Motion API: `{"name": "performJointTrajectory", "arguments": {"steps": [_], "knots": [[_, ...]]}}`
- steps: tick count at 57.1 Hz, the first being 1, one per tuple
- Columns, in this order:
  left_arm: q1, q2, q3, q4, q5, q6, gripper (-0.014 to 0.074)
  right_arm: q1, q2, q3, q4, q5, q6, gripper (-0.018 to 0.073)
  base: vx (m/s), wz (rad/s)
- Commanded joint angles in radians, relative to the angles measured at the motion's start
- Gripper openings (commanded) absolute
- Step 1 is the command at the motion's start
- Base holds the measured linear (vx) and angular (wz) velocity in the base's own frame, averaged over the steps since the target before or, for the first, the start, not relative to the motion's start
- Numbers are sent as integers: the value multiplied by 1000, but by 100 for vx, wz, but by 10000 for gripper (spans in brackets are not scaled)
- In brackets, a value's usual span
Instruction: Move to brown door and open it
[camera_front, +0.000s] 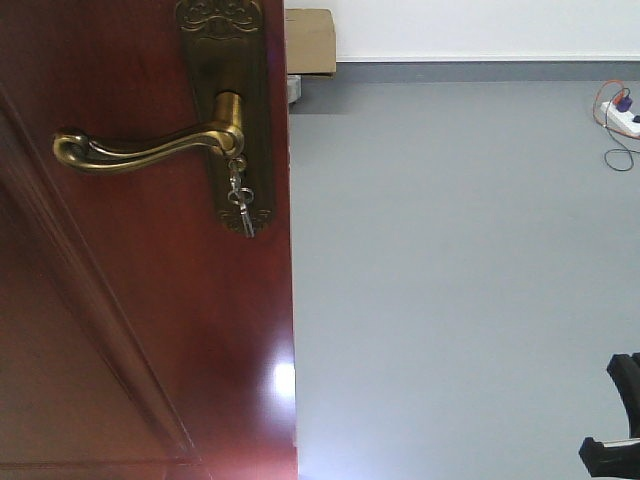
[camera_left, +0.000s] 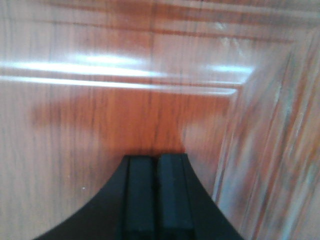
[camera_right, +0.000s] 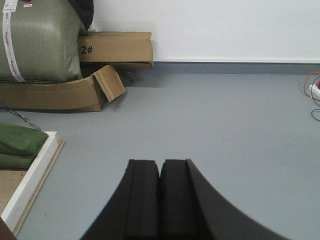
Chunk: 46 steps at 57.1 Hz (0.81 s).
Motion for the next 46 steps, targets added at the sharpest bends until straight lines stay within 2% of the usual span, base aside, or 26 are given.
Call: {"name": "performJointTrajectory", "arguments": {"steps": [1,17,22,25,29,34,39,43,46], "knots": [[-2,4,-32,-9,-54,-5,-6,1,-6,3,-4,-79,-8,0,0,0],[-2,4,-32,-4,-54,-5,-6,1,-6,3,-4,-79,-8,0,0,0],[-2,3,-32,83,-49,-38,-6,1,-6,3,-4,-79,-8,0,0,0],[-2,3,-32,181,-37,-116,-6,1,-6,3,-4,-75,-8,0,0,0],[-2,3,-32,340,-31,-279,-6,1,-6,3,-4,-76,-8,0,0,0],[-2,3,-32,603,-43,-560,-6,1,-6,3,-4,-76,-8,0,0,0],[-2,3,-32,792,-61,-769,-6,1,-6,3,-4,-76,-8,0,0,0],[-2,3,-32,898,-76,-862,-6,1,-6,3,-4,-76,-8,0,0,0],[-2,4,-32,949,-80,-894,-6,1,-6,3,-4,-76,-8,0,0,0]]}}
